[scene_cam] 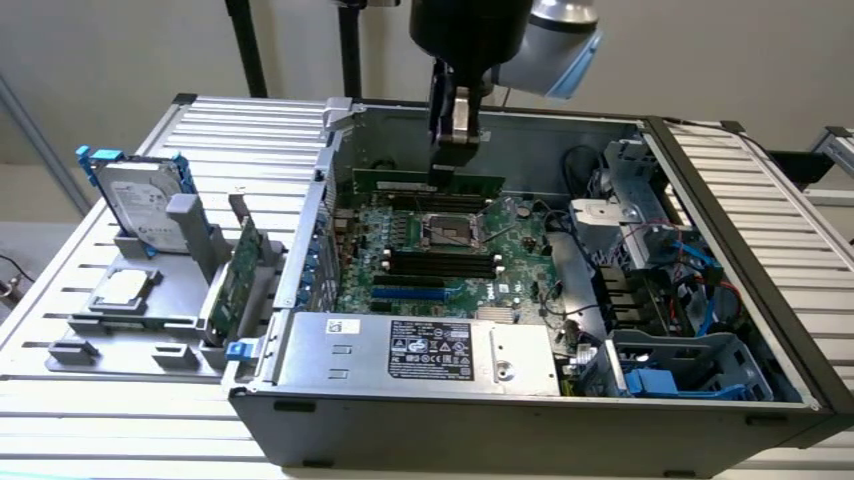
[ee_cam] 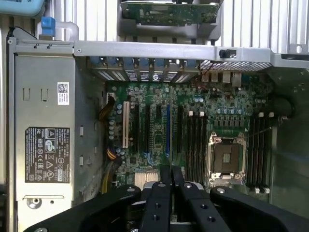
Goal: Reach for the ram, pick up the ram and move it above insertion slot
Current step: 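Pick up the ram and move it above insertion slot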
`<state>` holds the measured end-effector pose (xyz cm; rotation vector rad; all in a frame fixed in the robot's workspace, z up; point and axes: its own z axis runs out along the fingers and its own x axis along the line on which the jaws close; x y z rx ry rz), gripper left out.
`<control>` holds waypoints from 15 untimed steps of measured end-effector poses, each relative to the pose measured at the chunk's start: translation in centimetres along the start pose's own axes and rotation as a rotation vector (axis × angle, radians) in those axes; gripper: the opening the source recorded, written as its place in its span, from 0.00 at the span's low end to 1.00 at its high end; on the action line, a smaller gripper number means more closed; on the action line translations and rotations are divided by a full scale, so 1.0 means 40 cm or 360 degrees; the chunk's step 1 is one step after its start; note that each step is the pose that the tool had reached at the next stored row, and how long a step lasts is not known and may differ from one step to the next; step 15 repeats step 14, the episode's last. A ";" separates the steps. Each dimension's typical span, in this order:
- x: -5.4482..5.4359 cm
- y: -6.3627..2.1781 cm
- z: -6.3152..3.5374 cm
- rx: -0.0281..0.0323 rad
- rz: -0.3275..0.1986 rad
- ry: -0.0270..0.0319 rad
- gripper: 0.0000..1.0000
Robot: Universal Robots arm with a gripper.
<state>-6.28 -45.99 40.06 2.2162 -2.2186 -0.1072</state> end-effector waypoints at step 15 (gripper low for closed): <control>-0.053 -0.035 0.011 0.00001 0.0001 0.00221 0.13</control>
